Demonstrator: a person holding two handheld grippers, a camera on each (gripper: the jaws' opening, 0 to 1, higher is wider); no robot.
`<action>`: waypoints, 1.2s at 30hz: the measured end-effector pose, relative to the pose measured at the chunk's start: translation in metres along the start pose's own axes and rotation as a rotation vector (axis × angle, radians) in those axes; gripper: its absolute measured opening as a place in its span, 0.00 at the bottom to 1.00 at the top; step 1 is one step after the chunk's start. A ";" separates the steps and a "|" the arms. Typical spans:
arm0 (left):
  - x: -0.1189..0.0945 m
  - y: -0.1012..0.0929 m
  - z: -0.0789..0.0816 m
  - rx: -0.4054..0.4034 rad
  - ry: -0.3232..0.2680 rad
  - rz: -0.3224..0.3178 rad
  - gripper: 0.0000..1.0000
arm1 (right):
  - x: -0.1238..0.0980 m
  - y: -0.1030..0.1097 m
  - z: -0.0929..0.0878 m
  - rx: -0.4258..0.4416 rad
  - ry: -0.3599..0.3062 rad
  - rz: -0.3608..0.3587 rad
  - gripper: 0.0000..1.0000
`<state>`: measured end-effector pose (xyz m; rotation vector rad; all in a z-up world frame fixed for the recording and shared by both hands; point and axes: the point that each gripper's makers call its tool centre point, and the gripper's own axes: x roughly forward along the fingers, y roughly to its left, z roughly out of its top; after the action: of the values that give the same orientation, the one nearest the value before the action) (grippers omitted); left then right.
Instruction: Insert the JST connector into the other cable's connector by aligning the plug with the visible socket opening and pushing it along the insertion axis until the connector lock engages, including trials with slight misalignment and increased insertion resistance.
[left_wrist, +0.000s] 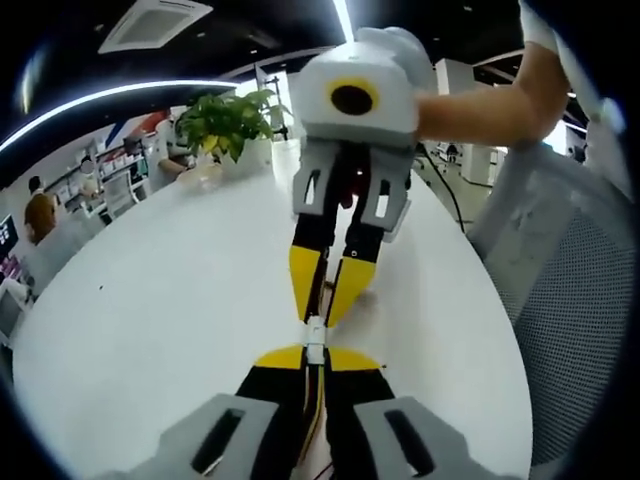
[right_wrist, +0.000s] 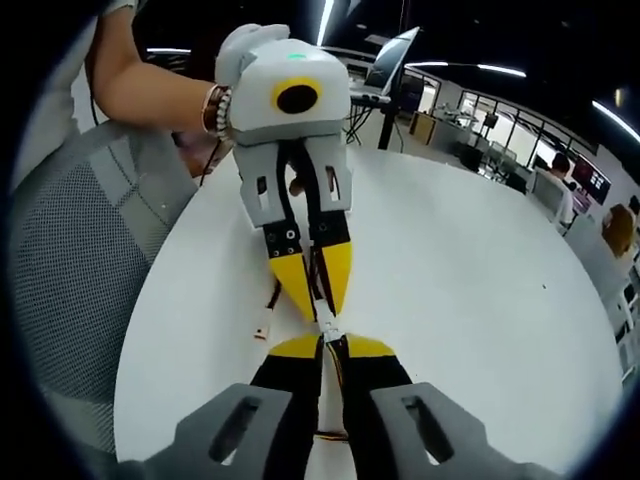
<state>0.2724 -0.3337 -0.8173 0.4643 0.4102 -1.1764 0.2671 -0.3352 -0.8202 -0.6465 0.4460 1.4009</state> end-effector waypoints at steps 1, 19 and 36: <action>0.000 0.001 0.001 -0.003 0.000 0.001 0.00 | -0.001 -0.003 0.001 0.006 -0.008 -0.007 0.04; 0.024 0.067 0.001 0.039 0.066 0.004 0.00 | 0.013 -0.067 -0.005 0.001 -0.041 -0.108 0.04; 0.043 0.083 -0.019 0.025 0.135 -0.046 0.00 | 0.034 -0.086 -0.026 0.047 0.007 -0.122 0.05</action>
<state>0.3633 -0.3315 -0.8453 0.5602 0.5254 -1.1997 0.3591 -0.3297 -0.8485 -0.6305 0.4372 1.2696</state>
